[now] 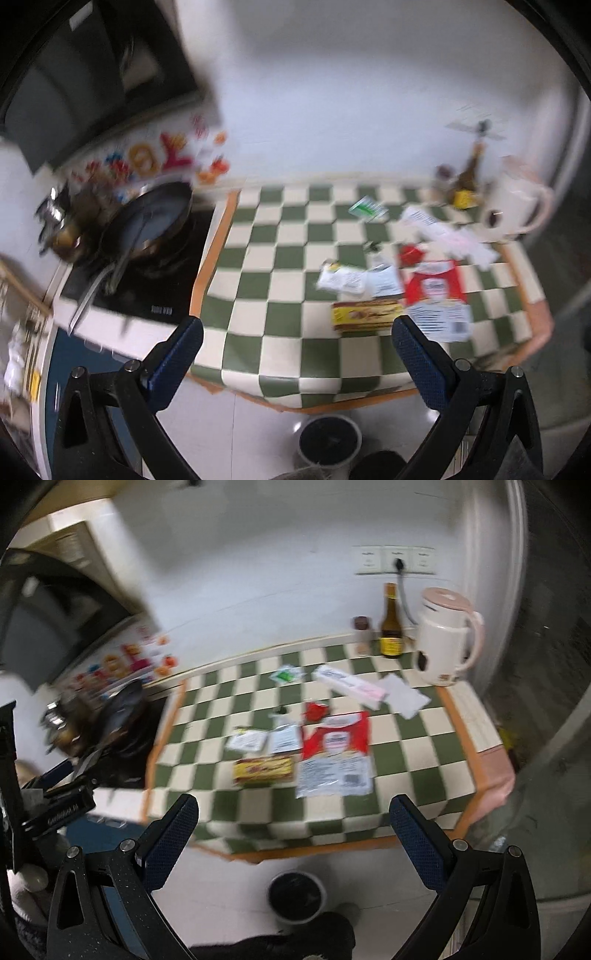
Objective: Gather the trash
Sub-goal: 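Grasp the yellow spice box with the left tool while the right tool grasps the Doctor toothpaste box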
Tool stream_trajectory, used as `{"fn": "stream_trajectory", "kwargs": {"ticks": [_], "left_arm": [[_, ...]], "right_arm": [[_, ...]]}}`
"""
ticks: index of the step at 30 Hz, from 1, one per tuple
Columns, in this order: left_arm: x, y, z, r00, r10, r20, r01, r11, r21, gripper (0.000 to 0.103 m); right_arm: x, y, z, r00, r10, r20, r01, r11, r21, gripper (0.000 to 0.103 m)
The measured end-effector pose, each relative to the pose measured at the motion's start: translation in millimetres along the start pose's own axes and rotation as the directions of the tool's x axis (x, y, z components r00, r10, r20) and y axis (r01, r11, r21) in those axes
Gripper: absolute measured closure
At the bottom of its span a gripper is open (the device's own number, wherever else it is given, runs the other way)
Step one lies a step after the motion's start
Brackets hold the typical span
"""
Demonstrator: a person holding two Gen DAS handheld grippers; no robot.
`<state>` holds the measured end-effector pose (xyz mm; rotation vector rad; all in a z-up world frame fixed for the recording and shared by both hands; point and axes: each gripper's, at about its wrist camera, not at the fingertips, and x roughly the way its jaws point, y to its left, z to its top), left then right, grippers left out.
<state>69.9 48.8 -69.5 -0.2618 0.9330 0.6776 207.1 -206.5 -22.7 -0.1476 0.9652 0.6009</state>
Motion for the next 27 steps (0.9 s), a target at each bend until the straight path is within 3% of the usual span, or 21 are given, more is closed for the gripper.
{"fn": "stream_trajectory", "kwargs": {"ticks": [3,6,8,10,11,13,16,17,19,21,22,23,24,25,27], "left_arm": [[59,0,7,0.990,-0.021,-0.137,0.010,0.997,-0.075,0.000],[114,-1,7,0.956,-0.093,-0.277,0.038,0.979,-0.198,0.000],[150,-4,2,0.920,-0.145,-0.365,0.033,0.955,-0.294,0.000],[181,-10,-8,0.870,-0.222,-0.439,0.021,0.909,-0.417,0.000],[195,-13,-14,0.841,-0.266,-0.472,0.006,0.876,-0.483,0.000],[229,-22,-29,0.779,-0.387,-0.494,-0.022,0.770,-0.638,0.000],[266,-35,-44,0.725,-0.480,-0.495,-0.110,0.629,-0.770,0.004],[280,-40,-48,0.717,-0.502,-0.484,-0.147,0.570,-0.809,0.005],[298,-45,-51,0.721,-0.521,-0.457,-0.194,0.482,-0.855,0.006],[312,-49,-50,0.726,-0.510,-0.461,-0.245,0.435,-0.866,0.010],[316,-50,-48,0.732,-0.493,-0.471,-0.267,0.428,-0.863,0.016],[319,-52,-46,0.734,-0.471,-0.489,-0.287,0.439,-0.852,0.031],[320,-55,-41,0.736,-0.442,-0.512,-0.302,0.463,-0.834,0.031],[319,-56,-37,0.742,-0.413,-0.528,-0.304,0.495,-0.814,0.036],[316,-63,-22,0.762,-0.318,-0.564,-0.286,0.616,-0.734,0.042]], "right_arm": [[48,-22,23,0.998,-0.035,-0.053,0.035,0.999,0.000,0.000],[106,-47,49,0.991,-0.074,-0.110,0.074,0.997,-0.007,0.000],[152,-65,66,0.985,-0.082,-0.154,0.081,0.997,-0.011,0.000],[203,-81,84,0.972,-0.093,-0.214,0.087,0.996,-0.035,0.000],[229,-87,91,0.964,-0.097,-0.249,0.086,0.995,-0.054,0.000],[266,-92,99,0.951,-0.106,-0.291,0.082,0.992,-0.093,0.000],[317,-97,113,0.935,-0.143,-0.325,0.094,0.982,-0.164,0.000],[332,-99,119,0.930,-0.155,-0.333,0.097,0.978,-0.183,0.000],[350,-99,126,0.925,-0.165,-0.343,0.095,0.973,-0.212,0.000],[364,-99,134,0.922,-0.173,-0.345,0.092,0.966,-0.240,0.000],[370,-98,138,0.922,-0.180,-0.342,0.091,0.962,-0.259,0.000],[375,-96,142,0.923,-0.187,-0.336,0.093,0.956,-0.277,0.000],[381,-94,148,0.924,-0.196,-0.328,0.095,0.949,-0.300,0.000],[388,-90,154,0.926,-0.202,-0.319,0.094,0.942,-0.323,0.000],[402,-83,166,0.928,-0.219,-0.301,0.096,0.922,-0.375,0.000]]}}
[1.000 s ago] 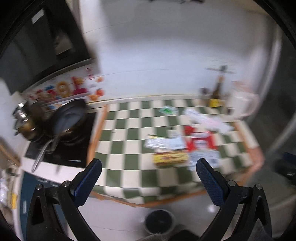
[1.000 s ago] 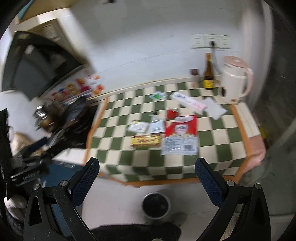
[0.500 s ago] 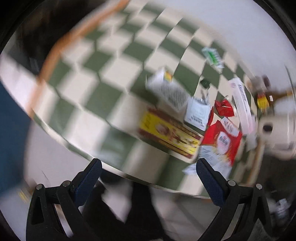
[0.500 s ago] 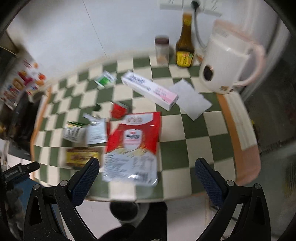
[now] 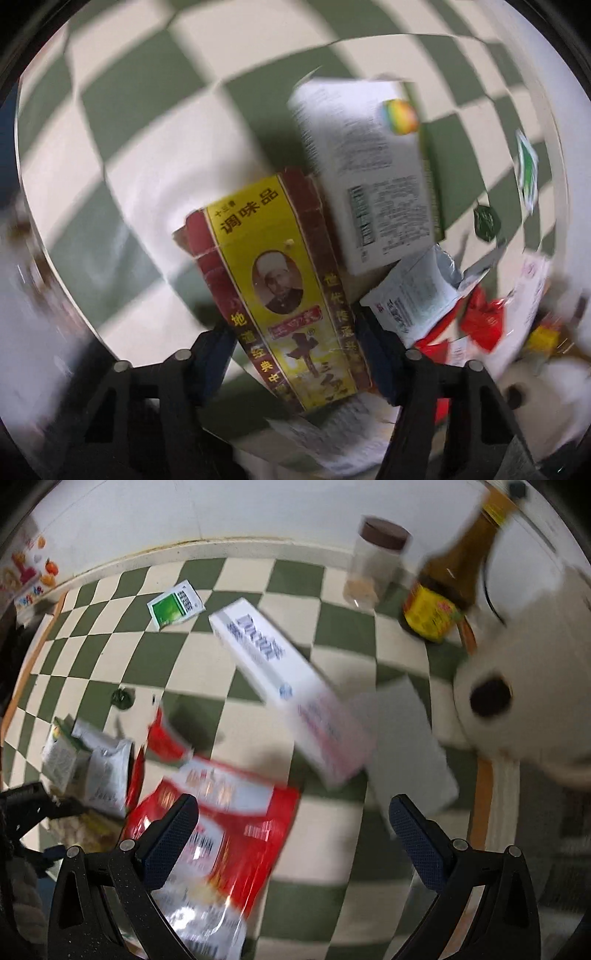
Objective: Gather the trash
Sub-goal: 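Grasp the yellow spice box with the left tool while the right tool grasps the Doctor toothpaste box, then carry the spice box and toothpaste box down toward the floor trash bin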
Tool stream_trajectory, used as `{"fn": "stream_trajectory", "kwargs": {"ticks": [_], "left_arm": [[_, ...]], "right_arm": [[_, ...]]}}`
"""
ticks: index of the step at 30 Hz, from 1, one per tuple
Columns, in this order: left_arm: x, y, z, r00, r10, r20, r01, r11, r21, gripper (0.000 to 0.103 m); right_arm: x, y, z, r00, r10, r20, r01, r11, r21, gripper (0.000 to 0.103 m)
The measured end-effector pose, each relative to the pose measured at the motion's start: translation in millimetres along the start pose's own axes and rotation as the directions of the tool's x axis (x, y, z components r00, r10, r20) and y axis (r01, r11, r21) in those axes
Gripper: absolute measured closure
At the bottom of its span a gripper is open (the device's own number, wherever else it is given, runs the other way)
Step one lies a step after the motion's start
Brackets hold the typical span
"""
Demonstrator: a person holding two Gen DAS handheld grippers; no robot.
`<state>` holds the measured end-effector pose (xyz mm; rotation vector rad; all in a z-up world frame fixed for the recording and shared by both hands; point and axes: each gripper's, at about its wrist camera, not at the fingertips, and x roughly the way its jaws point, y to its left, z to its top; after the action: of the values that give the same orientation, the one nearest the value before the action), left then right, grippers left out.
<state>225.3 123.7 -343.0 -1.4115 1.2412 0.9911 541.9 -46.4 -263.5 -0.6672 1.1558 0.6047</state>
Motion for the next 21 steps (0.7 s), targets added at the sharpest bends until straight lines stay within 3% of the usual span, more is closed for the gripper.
{"fn": "stream_trajectory", "kwargs": {"ticks": [2,5,7,11,15,21], "left_arm": [[-8,-12,-4,0.993,0.081,0.080,-0.094,0.981,0.168,0.043],[-17,-22,-10,0.969,0.178,0.171,-0.229,0.907,0.353,0.042],[-18,-24,-9,0.956,0.222,0.194,-0.281,0.883,0.375,0.040],[-12,-15,0,0.968,0.205,0.148,-0.241,0.923,0.299,0.039],[-11,-17,2,0.970,0.176,0.167,-0.218,0.933,0.285,0.045],[-10,-28,2,0.948,0.200,0.247,-0.277,0.901,0.333,0.046]], "right_arm": [[14,5,21,0.999,-0.036,0.008,0.036,0.998,-0.057,0.000],[37,10,41,0.998,-0.061,0.003,0.061,0.992,-0.113,0.000],[58,14,54,0.998,-0.060,-0.021,0.057,0.988,-0.142,0.005],[87,20,64,0.995,-0.033,-0.090,0.019,0.987,-0.159,0.041],[85,11,59,0.989,0.032,-0.143,-0.042,0.997,-0.067,0.042],[96,14,63,0.982,0.064,-0.179,-0.070,0.997,-0.027,0.038]]}}
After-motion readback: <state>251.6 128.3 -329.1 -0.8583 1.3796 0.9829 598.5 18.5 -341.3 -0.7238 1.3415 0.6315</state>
